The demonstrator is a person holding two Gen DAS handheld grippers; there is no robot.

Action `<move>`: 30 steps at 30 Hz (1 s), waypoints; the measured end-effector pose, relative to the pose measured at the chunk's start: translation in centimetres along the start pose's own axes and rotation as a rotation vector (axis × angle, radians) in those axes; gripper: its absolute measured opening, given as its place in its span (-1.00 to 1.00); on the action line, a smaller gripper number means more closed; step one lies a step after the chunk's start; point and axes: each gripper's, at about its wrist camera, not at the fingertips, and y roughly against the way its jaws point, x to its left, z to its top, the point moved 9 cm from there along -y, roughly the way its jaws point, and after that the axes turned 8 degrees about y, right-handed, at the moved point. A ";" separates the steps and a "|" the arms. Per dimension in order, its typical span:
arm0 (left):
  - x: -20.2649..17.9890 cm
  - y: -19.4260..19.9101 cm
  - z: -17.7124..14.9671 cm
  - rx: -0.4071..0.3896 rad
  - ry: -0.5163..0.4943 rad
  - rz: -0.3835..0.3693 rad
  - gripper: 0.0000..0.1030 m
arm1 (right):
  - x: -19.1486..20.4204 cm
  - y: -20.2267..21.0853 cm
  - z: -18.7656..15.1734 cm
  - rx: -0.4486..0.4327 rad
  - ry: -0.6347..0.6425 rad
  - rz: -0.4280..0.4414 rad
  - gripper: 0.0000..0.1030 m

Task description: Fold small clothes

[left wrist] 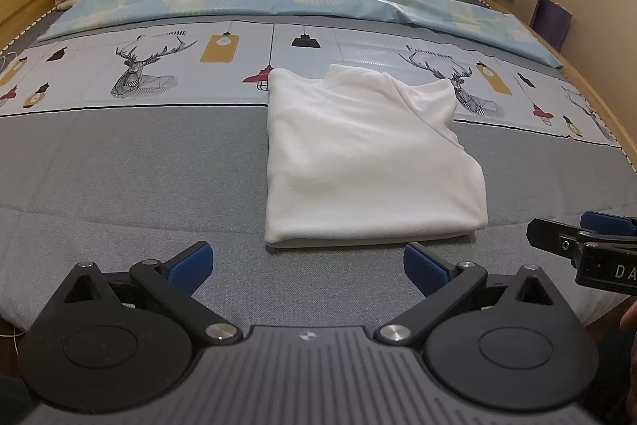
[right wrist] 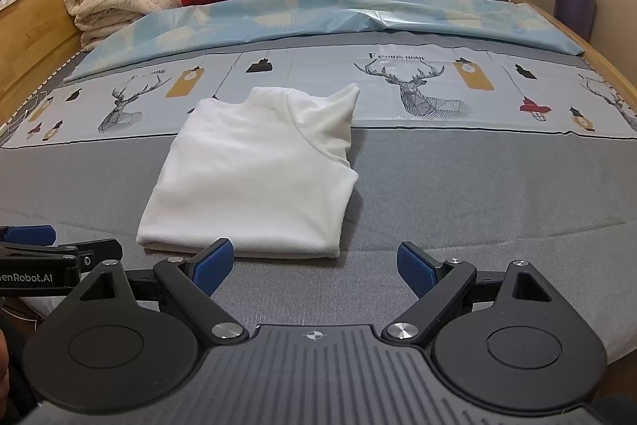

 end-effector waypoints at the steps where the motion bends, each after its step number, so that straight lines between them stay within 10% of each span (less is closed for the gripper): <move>1: 0.0 0.0 0.0 0.000 0.000 0.000 0.98 | 0.0 0.0 0.0 0.001 0.000 0.000 0.74; 30: 0.0 -0.2 0.0 0.003 -0.003 -0.010 0.98 | 0.3 -0.4 0.0 0.011 0.007 0.000 0.74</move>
